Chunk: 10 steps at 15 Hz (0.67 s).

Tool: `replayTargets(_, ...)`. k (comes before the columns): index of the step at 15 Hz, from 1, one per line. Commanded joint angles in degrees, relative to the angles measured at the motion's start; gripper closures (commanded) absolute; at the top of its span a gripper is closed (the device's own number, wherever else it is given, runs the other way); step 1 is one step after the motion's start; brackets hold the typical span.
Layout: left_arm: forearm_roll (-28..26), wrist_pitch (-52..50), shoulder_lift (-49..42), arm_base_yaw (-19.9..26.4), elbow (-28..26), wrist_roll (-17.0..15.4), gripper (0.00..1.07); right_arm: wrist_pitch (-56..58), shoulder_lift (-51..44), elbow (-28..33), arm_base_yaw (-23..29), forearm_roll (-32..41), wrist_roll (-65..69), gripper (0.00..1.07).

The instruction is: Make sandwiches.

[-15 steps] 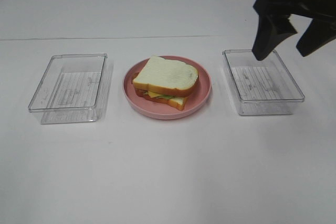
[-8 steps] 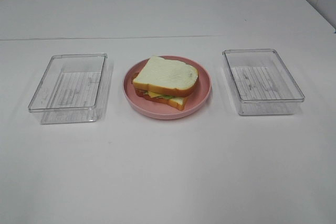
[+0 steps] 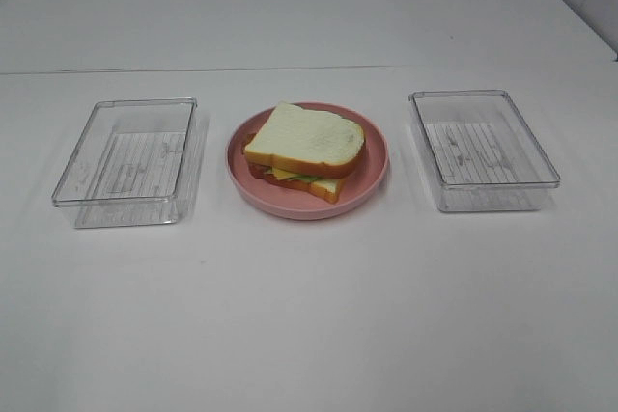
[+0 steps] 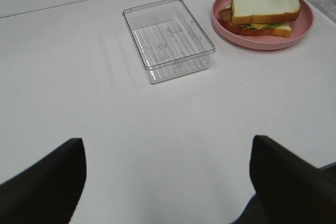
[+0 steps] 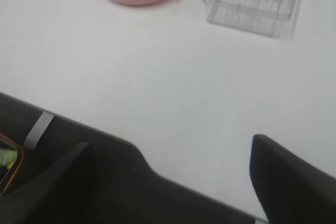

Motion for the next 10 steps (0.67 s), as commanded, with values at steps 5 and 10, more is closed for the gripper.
replayTargets(5,-0.4,-0.6,-0.6,-0.1,0.1,0.0,0.26,-3.2,-5.2,1.3,0.0,-0.1,-2.7,0.31)
replayTargets(10,-0.4,-0.6,-0.6,-0.1,0.1,0.0,0.26,-3.2,-5.2,1.3,0.0,-0.1,-2.7,0.31)
